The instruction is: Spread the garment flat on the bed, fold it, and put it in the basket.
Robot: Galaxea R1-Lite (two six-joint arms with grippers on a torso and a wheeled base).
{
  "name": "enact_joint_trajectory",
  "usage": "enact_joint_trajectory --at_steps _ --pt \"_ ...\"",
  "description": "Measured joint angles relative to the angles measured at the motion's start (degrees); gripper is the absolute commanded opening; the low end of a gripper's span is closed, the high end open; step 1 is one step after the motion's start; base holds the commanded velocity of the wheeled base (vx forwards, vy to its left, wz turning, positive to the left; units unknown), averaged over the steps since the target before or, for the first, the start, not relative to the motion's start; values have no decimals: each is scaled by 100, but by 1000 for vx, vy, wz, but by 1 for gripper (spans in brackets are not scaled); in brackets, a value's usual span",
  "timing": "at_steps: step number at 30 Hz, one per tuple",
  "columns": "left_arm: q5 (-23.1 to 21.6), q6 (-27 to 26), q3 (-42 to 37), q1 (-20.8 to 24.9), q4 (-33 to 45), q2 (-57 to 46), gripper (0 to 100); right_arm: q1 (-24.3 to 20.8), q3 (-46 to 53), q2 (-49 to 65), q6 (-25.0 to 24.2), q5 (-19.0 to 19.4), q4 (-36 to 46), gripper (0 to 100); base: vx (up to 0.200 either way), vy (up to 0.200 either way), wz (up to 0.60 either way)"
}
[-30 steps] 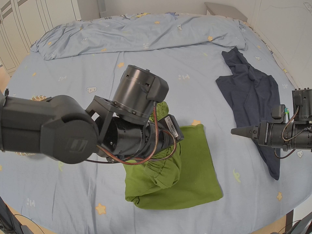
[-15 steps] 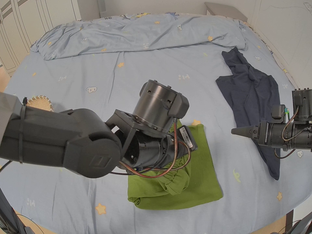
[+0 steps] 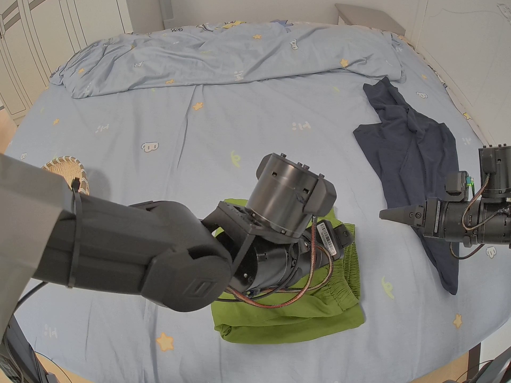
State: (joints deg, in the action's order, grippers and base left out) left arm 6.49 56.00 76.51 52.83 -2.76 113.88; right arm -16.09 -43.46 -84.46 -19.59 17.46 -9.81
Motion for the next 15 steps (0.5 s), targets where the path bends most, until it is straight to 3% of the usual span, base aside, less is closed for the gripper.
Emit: enact_joint_trajectory --at_steps 8,15 --pt "-266 18 -460 -540 11 -319 100 -41 13 0 -4 6 0 100 0 0 0" --pt "-1688 -201 -1240 -1799 -104 -796 100 -199 33 9 -28 39 -1 100 0 0 0"
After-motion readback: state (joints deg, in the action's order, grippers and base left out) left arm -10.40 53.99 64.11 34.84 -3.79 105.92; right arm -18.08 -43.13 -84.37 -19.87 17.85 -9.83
